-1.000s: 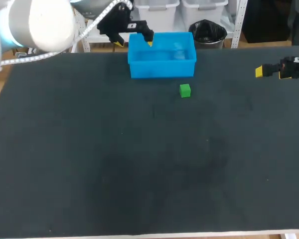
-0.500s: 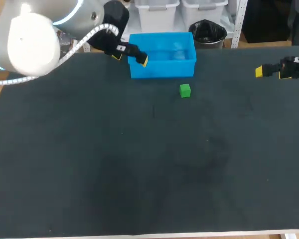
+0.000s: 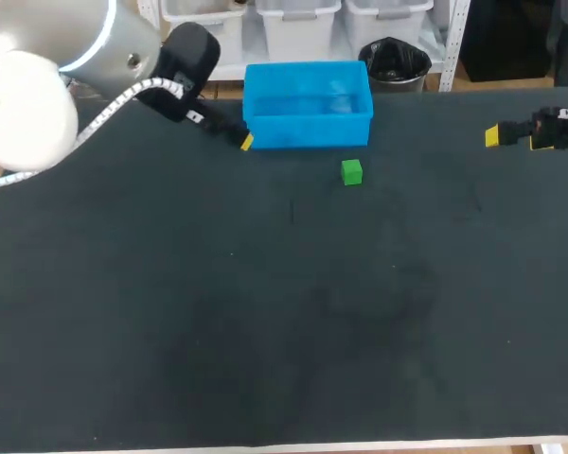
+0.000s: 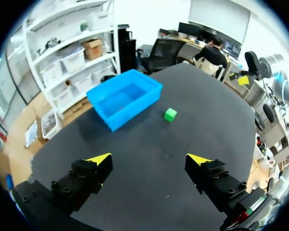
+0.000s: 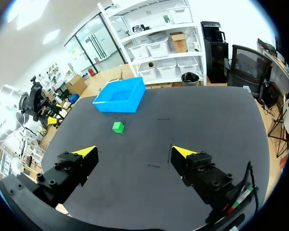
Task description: Use the left arm to pick the red cube and place it into the blue plastic box first, then use the right arm to grasp the green cube and put it into the same blue plastic box after the first action is fully finished.
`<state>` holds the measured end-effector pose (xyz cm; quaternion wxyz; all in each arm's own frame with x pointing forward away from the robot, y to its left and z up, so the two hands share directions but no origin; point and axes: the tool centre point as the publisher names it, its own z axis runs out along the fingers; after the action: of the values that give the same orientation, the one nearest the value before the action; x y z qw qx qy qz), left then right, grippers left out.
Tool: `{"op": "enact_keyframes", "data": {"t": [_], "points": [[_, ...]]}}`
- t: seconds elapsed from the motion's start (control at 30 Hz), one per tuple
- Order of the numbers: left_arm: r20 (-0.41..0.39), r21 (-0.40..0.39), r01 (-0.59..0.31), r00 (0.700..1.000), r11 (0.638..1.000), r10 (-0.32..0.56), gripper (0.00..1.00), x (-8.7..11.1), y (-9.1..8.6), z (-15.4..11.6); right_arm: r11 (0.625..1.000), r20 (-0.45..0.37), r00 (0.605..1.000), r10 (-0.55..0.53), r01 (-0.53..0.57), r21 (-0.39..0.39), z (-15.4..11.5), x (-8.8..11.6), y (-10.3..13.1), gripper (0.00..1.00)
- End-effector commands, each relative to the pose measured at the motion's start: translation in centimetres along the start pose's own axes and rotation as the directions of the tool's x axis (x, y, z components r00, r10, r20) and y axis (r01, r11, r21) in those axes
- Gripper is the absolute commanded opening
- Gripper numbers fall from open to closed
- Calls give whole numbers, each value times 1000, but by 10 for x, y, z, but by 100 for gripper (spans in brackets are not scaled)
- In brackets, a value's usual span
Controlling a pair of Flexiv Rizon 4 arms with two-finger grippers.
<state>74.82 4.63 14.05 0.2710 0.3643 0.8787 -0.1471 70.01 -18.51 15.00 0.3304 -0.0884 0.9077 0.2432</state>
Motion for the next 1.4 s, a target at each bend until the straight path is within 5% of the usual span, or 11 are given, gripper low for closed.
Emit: {"op": "enact_keyframes", "data": {"t": [0.03, 1.27, 1.4], "points": [[29, 17, -22, 999, 1000, 21, 100, 8, 4, -6, 1000, 0, 1000, 0, 0, 0, 0, 0, 0, 100], [47, 7, -62, 997, 998, 61, 100, 16, 8, -13, 1000, 0, 1000, 0, 0, 0, 0, 0, 0, 100], [47, 7, -62, 997, 998, 61, 100, 16, 8, -13, 1000, 26, 1000, -8, 8, -23, 13, -12, -8, 100]]}}
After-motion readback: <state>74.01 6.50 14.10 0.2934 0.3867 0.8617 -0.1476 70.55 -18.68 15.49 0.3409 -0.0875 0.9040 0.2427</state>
